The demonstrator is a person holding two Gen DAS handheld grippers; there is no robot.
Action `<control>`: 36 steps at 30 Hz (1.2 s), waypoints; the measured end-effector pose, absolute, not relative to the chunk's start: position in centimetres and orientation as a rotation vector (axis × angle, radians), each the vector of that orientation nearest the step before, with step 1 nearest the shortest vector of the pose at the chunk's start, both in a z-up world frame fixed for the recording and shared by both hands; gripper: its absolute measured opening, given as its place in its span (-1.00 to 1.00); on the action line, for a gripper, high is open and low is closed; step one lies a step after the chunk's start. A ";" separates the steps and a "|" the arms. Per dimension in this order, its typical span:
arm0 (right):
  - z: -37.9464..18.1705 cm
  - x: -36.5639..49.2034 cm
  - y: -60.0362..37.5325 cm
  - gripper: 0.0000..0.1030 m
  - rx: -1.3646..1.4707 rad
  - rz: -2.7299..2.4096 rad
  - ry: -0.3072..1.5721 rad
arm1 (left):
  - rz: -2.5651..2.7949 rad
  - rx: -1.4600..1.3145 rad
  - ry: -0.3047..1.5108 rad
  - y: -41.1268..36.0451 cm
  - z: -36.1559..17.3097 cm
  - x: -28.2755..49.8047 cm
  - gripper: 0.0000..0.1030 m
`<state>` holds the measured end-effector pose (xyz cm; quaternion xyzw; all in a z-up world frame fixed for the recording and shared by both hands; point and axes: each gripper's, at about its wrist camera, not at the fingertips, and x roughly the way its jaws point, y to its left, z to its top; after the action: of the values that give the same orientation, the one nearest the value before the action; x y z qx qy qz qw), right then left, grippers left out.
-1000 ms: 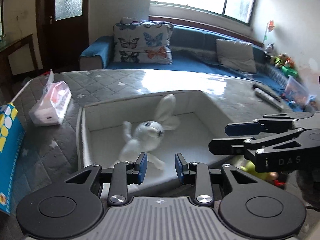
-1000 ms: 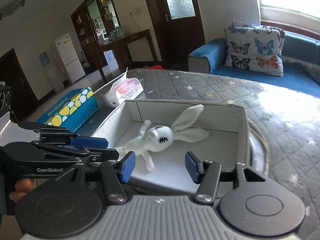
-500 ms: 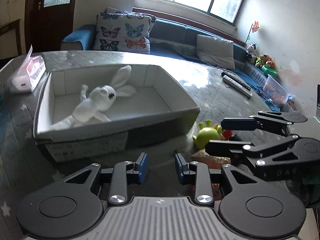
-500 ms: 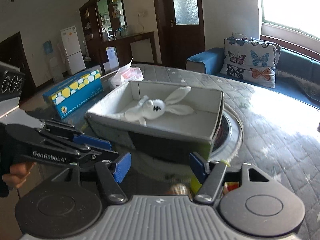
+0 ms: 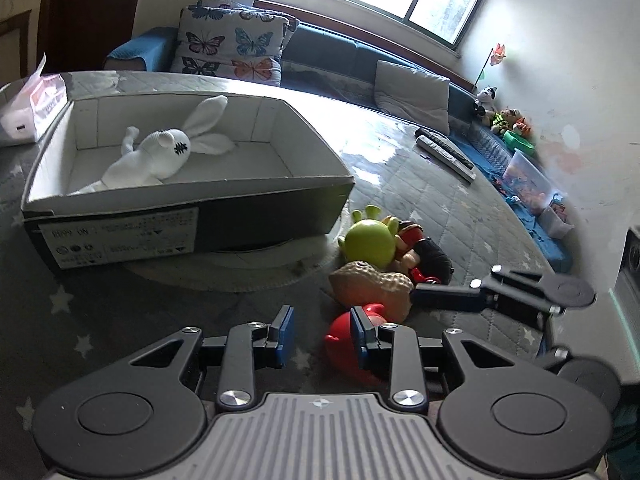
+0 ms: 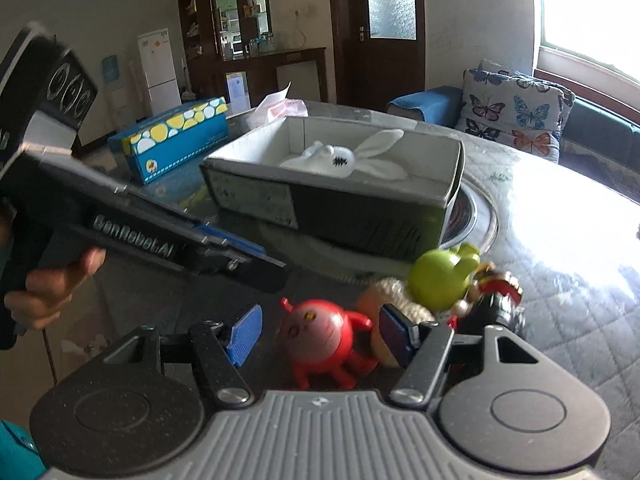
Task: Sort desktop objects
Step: 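Lower the left tool onto the red round toy and close it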
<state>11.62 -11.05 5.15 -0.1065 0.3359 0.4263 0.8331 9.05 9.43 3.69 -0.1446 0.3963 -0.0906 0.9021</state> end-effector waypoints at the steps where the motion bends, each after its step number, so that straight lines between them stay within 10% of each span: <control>1: 4.9 11.3 -11.1 0.29 -0.228 0.905 0.715 | -0.190 -0.303 0.820 9.3 3.6 9.0 -0.35; 36: 2.1 11.2 -11.9 0.25 -0.176 0.860 0.804 | -0.240 -0.432 0.864 8.6 1.5 9.7 -0.29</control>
<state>11.16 -11.85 2.05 -0.0829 0.3788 0.4049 0.8280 9.69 8.62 1.54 -0.2070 0.4145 -0.1149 0.8787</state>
